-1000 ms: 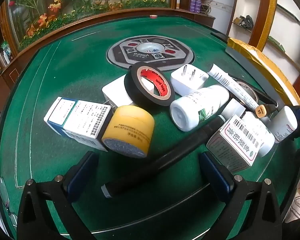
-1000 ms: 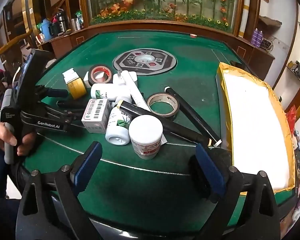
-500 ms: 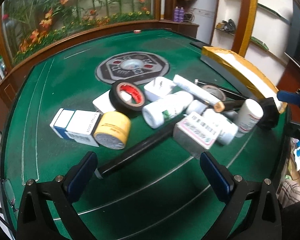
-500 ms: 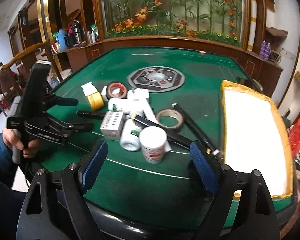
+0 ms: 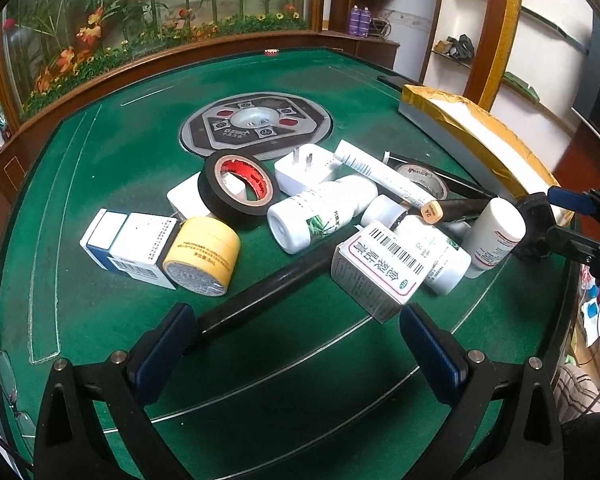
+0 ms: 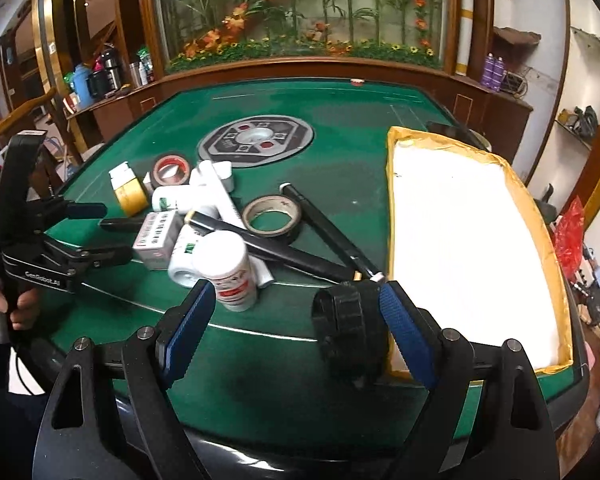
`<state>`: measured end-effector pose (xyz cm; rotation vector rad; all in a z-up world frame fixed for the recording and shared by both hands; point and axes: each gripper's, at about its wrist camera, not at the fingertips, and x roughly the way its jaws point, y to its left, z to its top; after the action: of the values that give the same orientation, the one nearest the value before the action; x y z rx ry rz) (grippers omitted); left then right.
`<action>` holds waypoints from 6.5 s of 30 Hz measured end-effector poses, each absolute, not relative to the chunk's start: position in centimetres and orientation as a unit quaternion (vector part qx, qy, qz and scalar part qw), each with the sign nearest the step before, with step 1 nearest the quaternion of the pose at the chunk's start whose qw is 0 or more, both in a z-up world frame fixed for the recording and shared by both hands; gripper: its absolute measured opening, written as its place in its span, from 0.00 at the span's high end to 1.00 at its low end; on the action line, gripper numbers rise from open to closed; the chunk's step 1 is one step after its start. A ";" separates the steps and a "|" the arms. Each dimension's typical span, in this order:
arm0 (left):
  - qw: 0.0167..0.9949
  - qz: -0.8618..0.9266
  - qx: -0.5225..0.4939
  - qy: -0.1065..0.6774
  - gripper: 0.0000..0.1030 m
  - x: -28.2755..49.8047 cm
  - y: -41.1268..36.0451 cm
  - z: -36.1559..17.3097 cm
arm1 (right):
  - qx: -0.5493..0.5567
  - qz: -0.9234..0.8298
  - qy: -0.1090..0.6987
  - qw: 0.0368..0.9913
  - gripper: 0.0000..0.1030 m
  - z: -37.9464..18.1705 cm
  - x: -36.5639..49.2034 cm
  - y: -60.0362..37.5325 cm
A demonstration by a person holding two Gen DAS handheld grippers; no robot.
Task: Organize rigid objects
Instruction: 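Grasp the black plastic part with the right tool while the left grasps the barcode medicine box, then carry both items onto the yellow-edged white board and open both tools, then withdraw both tools from the board back over the table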
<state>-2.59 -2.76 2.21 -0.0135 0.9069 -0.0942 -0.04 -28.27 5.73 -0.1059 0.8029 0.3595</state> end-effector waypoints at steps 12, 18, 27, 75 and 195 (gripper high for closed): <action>0.897 -0.048 -0.001 0.440 0.01 -2.2 -3.6 2.3 | -0.037 0.163 0.403 0.900 0.22 4.7 0.7 -29.4; 0.894 -0.057 0.006 0.445 0.01 -1.6 -4.8 2.4 | -0.025 0.180 0.426 0.886 0.61 4.0 0.8 -29.1; 0.891 -0.057 0.018 0.451 0.01 -0.7 -6.5 2.4 | -0.049 0.183 0.423 0.886 0.61 3.6 0.0 -28.5; 0.891 -0.035 0.102 0.441 0.41 -0.1 -9.5 1.6 | -0.034 0.199 0.420 0.885 0.63 4.1 -0.9 -27.8; 0.897 -0.100 -0.066 0.425 0.24 -1.6 -4.2 4.3 | 0.011 0.241 0.380 0.893 0.36 4.0 1.7 -25.9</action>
<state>-1.59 -4.25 4.30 -0.1359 0.8813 -0.2063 1.75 -25.93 4.03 0.0232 0.7882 0.4997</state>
